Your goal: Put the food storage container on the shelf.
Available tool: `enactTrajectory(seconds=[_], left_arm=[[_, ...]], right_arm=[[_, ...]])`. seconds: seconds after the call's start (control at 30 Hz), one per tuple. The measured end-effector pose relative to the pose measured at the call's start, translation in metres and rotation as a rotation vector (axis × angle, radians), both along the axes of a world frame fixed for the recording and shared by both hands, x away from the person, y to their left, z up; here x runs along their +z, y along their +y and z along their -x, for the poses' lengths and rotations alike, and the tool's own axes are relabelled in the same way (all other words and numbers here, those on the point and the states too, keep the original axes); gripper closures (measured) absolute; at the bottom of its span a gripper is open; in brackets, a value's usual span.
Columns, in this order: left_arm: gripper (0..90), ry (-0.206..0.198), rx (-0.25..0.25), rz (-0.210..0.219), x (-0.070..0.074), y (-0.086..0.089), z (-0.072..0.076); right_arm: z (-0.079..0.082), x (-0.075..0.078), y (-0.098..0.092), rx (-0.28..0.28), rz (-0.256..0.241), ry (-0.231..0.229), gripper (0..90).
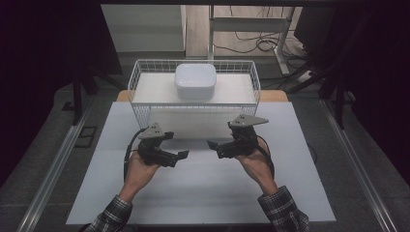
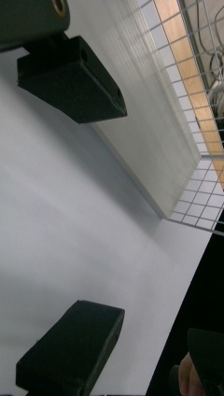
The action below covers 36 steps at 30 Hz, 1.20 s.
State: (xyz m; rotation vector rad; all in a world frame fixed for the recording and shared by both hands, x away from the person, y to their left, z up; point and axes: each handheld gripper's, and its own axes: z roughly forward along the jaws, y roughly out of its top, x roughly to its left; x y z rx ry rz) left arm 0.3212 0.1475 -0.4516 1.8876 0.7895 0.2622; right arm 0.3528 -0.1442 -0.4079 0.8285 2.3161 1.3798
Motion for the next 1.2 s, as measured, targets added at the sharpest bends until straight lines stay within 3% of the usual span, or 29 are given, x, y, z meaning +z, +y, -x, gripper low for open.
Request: enactTrajectory(seconds=[0.1,0.43,0.6,1.03,1.2], left_arm=[[6.0,-0.001,0.002,-0.003,-0.002,0.000,0.004],[6.4,0.012,0.002,-0.015,-0.012,0.004,0.013],[6.5,0.019,0.015,-0.033,-0.019,0.007,0.016],[6.1,0.030,0.039,-0.051,-0.029,0.021,0.033],[5.6,0.041,0.036,-0.035,-0.032,0.030,0.039]], right_arm=[[0.002,-0.004,0.001,0.010,-0.014,0.008,0.0],[0.014,-0.016,-0.002,0.018,0.024,0.018,0.0],[0.018,-0.022,-0.009,0.018,0.043,0.020,0.0],[0.029,-0.031,-0.035,-0.020,0.033,0.025,0.0],[0.032,-0.031,-0.044,-0.038,0.032,0.024,0.0]])
